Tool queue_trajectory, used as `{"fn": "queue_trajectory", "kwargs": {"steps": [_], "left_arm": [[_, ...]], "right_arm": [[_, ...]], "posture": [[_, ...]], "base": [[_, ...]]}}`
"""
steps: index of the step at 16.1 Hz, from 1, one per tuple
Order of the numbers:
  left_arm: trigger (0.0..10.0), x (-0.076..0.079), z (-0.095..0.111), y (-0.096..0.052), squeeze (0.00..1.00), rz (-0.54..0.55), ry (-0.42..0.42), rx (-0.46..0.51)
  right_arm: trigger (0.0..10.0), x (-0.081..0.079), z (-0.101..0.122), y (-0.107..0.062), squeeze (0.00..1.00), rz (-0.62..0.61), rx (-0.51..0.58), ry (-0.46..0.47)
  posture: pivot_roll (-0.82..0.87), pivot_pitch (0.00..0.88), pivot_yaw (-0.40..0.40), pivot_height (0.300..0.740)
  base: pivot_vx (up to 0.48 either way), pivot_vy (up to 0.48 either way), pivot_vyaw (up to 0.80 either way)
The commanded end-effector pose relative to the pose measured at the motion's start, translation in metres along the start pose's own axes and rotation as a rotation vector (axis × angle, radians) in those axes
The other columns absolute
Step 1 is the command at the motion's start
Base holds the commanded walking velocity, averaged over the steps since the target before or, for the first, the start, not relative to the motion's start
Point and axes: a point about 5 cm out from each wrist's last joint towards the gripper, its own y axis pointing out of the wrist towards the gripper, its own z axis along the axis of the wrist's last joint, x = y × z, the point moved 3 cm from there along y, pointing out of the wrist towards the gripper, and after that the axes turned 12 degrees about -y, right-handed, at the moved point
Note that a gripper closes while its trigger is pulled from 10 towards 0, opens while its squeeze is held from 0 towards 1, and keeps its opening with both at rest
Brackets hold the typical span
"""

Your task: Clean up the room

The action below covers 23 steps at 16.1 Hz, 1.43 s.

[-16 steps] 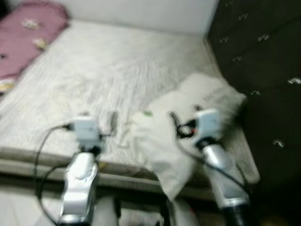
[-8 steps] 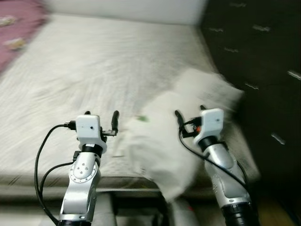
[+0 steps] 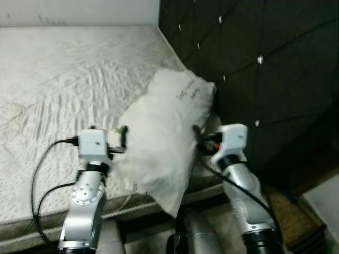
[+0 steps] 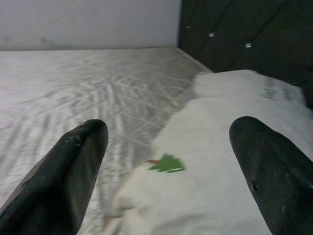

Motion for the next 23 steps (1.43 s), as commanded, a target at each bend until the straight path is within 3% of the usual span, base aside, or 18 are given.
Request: {"fn": "queue_trajectory", "kwargs": {"steps": [1,4,12,23], "left_arm": [[10.0,0.002,0.001,-0.001,0.00,0.002,0.002,0.000],[10.0,-0.001,0.005,-0.001,0.00,0.027,0.012,0.015],[10.0,-0.007,0.012,-0.003,0.00,0.060,0.043,0.038],[10.0,-0.004,0.007,-0.002,0.00,0.085,-0.015,0.012]], "right_arm": [[10.0,0.004,0.001,0.001,0.00,-0.001,0.001,-0.006],[10.0,0.001,0.003,0.001,0.00,0.029,0.007,0.007],[10.0,-0.005,0.004,0.006,0.00,0.080,0.001,-0.002],[10.0,-0.007,-0.001,0.008,0.00,0.106,-0.023,-0.013]], "posture": [[-0.02,0.062,-0.078,0.641],[-0.02,0.081,-0.082,0.633],[0.00,0.117,-0.089,0.548],[0.00,0.094,-0.092,0.548]], "base": [[0.000,0.000,0.00],[0.000,0.000,0.00],[0.000,0.000,0.00],[0.000,0.000,0.00]]}}
